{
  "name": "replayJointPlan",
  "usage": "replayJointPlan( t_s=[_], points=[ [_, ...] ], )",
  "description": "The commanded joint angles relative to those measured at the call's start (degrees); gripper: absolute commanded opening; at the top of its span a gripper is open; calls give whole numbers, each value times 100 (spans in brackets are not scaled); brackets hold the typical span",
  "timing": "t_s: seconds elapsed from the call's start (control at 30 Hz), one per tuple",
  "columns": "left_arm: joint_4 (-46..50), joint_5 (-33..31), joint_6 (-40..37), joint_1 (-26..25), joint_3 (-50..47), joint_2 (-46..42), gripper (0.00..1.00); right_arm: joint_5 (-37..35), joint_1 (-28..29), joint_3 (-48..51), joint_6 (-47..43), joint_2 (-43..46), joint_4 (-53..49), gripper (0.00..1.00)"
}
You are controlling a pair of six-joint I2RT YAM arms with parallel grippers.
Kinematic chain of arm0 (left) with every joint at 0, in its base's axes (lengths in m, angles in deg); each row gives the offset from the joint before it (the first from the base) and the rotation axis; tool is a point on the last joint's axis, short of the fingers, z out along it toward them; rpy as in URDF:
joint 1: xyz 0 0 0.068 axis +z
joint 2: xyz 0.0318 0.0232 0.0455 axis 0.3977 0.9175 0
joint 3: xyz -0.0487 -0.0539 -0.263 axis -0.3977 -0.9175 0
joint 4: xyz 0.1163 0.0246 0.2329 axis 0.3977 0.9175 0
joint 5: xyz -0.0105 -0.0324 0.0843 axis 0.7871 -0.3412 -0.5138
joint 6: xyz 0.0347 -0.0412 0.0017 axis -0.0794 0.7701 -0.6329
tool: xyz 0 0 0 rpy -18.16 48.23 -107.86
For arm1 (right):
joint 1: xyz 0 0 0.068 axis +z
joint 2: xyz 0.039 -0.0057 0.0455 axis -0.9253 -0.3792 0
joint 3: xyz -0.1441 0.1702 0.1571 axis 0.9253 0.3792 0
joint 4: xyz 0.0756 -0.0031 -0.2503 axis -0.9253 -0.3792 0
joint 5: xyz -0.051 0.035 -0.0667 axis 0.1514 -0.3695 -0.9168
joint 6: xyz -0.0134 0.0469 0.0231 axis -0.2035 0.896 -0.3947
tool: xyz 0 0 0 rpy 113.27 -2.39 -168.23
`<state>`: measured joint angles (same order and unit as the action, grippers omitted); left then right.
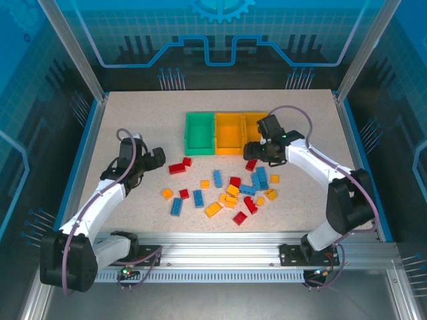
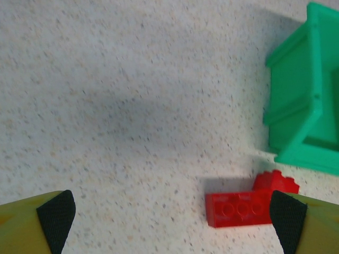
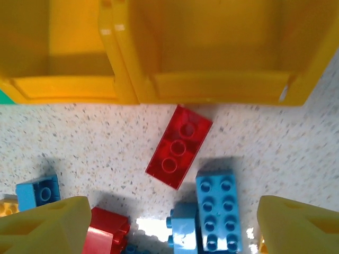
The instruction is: Sort the legos into containers by color
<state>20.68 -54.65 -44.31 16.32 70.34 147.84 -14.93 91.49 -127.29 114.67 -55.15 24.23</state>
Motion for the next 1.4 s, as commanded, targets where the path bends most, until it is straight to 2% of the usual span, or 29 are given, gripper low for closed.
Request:
replayJointPlan(
  t_s=[0.0,0.23,0.77,1.17,1.37],
  points=[
    [231,-30,261,-144,-177,-183,99,-230,121,-306,607,-370,-573,82],
    [164,-43,254,-238,-187,-137,99,-341,186,-927,770,-1394,-778,77],
    [66,-47,222,-264,-240,-137,99,-460,255,-1560,903,-2360,-885,68],
    [66,-22,249,-272,-257,-106,99,-437,326,-1650,1052,-2517,-873,43],
    [58,-3,300,-273,-245,-2,99,-483,508,-1617,1118,-2288,-864,36]
  ],
)
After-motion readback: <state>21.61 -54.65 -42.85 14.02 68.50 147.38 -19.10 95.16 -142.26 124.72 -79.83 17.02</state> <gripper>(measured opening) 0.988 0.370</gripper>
